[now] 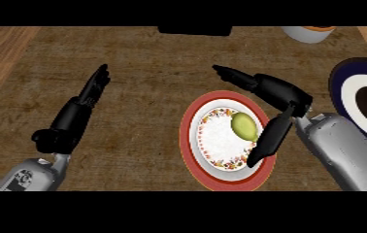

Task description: Pick the lemon from the plate and place it in the plate

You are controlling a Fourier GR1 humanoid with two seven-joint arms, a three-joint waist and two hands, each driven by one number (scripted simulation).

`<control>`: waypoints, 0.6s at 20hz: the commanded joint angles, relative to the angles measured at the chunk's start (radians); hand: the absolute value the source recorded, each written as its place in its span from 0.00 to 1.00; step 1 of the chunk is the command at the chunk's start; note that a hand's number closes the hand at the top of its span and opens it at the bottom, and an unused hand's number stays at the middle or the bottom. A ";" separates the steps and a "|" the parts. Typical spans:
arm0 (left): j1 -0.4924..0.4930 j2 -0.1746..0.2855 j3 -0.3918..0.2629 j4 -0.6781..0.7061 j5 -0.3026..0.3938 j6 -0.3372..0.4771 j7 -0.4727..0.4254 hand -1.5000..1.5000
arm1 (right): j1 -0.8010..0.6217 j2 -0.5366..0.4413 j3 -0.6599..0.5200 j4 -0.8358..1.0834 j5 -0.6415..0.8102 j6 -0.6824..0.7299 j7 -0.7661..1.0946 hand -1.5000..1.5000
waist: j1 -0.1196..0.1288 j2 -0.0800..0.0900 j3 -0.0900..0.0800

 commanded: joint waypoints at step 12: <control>0.027 0.042 0.063 -0.033 -0.004 -0.139 -0.050 0.50 | -0.156 -0.088 0.143 0.037 0.641 -0.014 -0.256 0.00 | -0.058 -0.017 -0.002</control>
